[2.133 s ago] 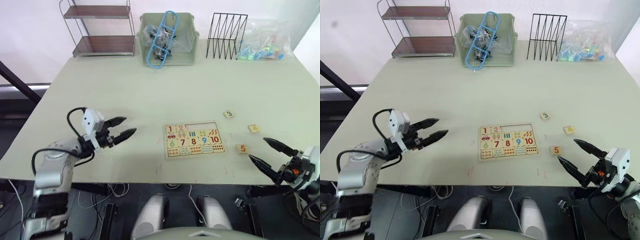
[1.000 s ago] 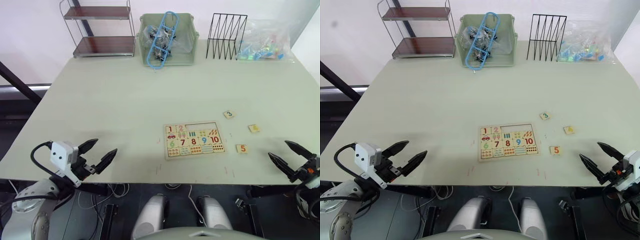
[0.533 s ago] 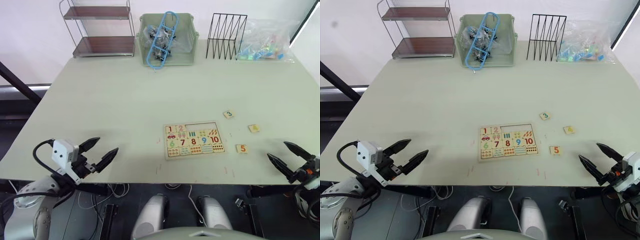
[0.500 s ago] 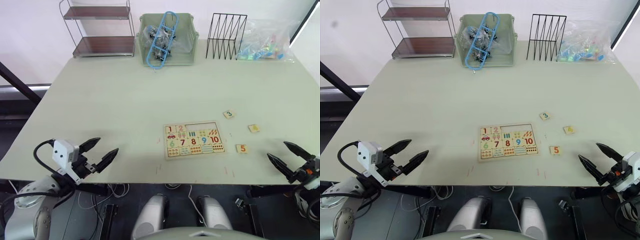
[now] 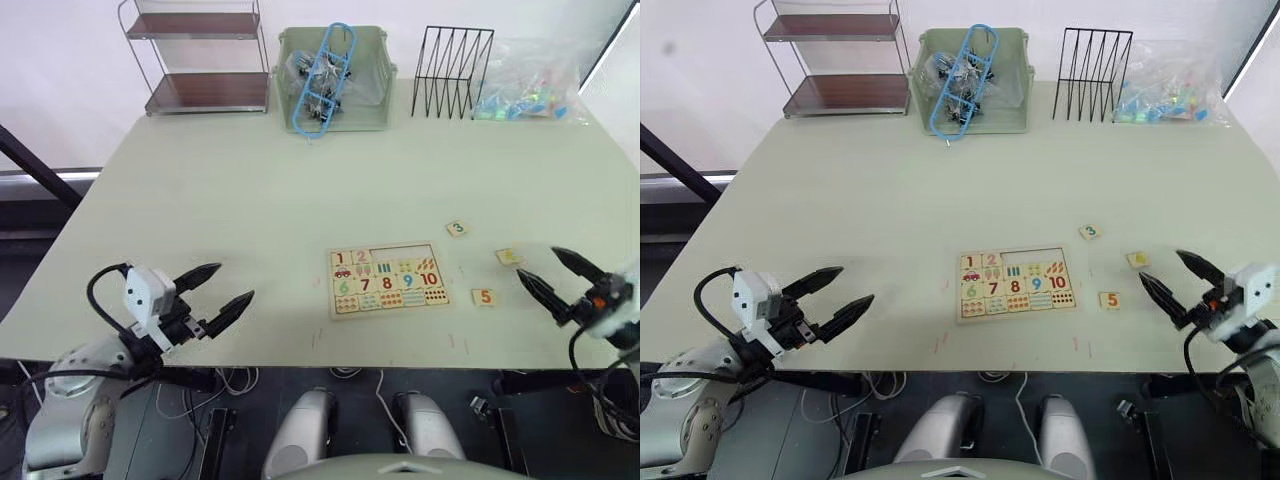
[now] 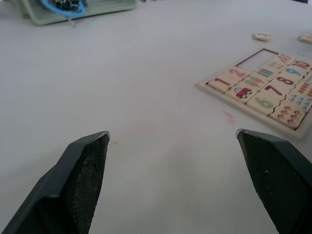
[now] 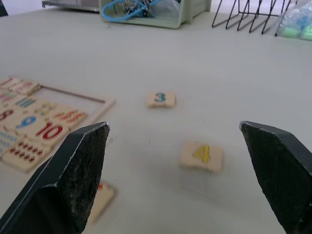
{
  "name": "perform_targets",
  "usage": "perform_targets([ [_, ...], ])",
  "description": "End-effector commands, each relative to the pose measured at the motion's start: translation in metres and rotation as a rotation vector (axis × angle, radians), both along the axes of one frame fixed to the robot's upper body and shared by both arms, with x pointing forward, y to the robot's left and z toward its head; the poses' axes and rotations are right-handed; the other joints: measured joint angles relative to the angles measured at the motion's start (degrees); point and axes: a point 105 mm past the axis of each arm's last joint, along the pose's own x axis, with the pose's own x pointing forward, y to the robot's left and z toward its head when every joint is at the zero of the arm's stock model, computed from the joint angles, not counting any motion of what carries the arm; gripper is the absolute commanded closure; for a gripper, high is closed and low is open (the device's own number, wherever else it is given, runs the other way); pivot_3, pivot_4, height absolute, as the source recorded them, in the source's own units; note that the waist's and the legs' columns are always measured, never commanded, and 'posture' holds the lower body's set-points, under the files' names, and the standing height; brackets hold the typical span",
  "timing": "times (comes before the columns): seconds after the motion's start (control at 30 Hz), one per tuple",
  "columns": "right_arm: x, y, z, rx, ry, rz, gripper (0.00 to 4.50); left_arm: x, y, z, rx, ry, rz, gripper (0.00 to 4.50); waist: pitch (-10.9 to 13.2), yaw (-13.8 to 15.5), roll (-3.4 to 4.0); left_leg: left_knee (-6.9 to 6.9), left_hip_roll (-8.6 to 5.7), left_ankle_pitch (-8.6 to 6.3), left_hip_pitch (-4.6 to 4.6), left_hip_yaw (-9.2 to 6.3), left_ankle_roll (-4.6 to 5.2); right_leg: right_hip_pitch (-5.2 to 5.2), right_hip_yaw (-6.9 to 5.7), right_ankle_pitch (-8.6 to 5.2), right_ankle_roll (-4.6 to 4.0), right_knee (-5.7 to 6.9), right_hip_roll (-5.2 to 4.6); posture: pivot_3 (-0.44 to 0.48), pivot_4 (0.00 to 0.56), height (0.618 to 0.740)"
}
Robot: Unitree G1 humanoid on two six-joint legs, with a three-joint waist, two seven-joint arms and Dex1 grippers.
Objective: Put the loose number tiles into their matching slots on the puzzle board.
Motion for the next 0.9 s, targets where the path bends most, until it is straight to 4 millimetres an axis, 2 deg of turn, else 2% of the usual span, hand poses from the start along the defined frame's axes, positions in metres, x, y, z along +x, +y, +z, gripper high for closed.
perform_targets([
  [0.03, 0.014, 0.007, 0.013, -0.063, 0.000, 0.010, 0.00, 0.003, -0.011, 0.016, 0.008, -0.050, -0.080, 0.07, 0.0, 0.0, 0.00, 0.00, -0.01, 0.00, -0.01, 0.01, 0.00, -0.01, 0.00, 0.00, 0.00, 0.00, 0.00, 0.000, 0.150, 0.739],
  [0.5, 0.072, 0.036, 0.010, -0.149, 0.136, 0.004, 0.00, 0.006, -0.037, 0.036, 0.019, -0.079, -0.317, 0.07, 0.0, -0.1, 0.00, -0.02, -0.02, 0.01, -0.01, 0.03, 0.01, -0.02, 0.00, 0.01, 0.00, 0.00, 0.06, 0.000, 0.150, 0.739],
  [0.77, 0.095, 0.057, 0.009, -0.179, 0.199, 0.002, 0.00, 0.002, -0.038, 0.038, 0.005, -0.080, -0.391, 0.07, 0.0, -0.3, 0.01, -0.03, -0.02, 0.02, -0.02, 0.04, 0.01, -0.05, 0.01, 0.01, -0.01, -0.01, 0.07, 0.000, 0.150, 0.739],
  [0.9, 0.104, 0.062, 0.004, -0.202, 0.238, -0.027, 0.00, -0.003, -0.036, 0.035, 0.002, -0.072, -0.424, 0.07, 0.0, -0.3, 0.01, -0.04, -0.02, 0.02, -0.03, 0.03, 0.01, -0.06, 0.00, 0.02, 0.00, 0.00, 0.07, 0.000, 0.150, 0.739],
])
